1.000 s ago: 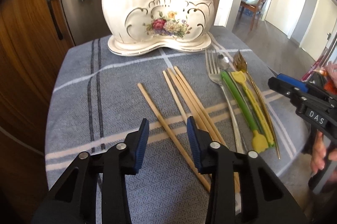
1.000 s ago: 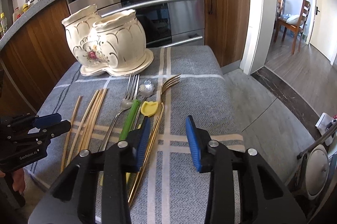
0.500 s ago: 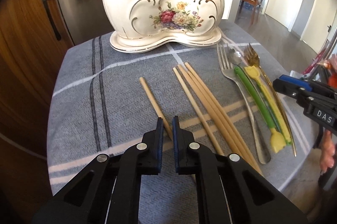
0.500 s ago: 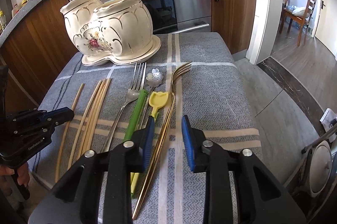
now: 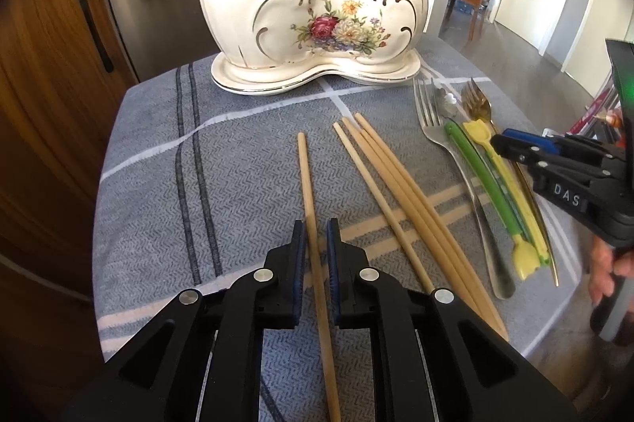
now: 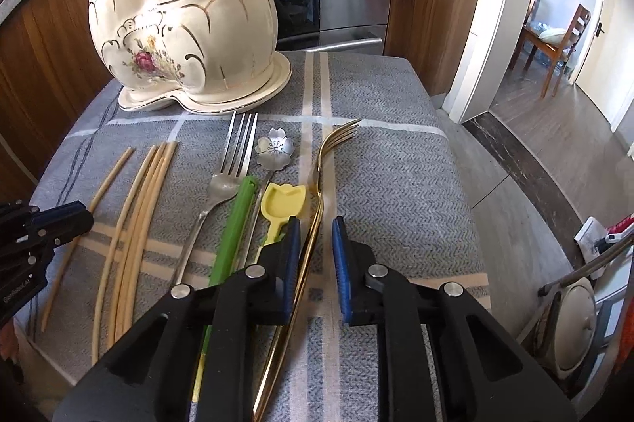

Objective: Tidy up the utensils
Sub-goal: 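Close left tool on the chopstick while right tool grasps the gold fork, lift both, then lower chopstick into the taller pot with left tool while right tool drops fork into smaller pot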

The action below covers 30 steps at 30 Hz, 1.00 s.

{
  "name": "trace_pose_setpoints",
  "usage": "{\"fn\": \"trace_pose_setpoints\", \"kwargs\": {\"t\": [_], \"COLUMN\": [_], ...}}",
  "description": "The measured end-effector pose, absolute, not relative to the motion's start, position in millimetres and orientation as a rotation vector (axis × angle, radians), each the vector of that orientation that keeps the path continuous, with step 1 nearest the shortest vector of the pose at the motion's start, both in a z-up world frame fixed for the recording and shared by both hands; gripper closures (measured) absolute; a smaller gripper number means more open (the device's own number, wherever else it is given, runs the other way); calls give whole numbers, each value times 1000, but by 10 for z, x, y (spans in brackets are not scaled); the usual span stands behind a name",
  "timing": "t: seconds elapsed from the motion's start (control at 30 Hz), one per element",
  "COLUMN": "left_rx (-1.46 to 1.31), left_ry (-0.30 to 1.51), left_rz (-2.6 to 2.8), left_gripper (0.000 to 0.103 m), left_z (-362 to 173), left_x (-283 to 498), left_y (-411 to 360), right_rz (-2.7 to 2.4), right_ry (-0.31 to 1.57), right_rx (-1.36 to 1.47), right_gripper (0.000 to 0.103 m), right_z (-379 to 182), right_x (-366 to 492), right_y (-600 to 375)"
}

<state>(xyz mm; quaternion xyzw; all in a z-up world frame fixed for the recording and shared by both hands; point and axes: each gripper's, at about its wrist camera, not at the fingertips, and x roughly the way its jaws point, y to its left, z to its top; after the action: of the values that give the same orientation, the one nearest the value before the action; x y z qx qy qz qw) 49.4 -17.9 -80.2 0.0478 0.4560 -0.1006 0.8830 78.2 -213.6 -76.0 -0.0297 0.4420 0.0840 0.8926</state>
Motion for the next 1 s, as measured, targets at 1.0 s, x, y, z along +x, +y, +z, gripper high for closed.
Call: {"fn": "trace_pose_setpoints", "kwargs": {"t": [1.0], "left_rx": [29], "left_ry": [491], "left_rz": [-258], "left_gripper": [98], "left_z": [75], "left_x": [83], "left_y": [239], "right_rz": [309], "right_ry": [332], "right_rx": [-31], "right_gripper": [98], "right_z": [289], "right_x": [43], "right_y": [-2100]}}
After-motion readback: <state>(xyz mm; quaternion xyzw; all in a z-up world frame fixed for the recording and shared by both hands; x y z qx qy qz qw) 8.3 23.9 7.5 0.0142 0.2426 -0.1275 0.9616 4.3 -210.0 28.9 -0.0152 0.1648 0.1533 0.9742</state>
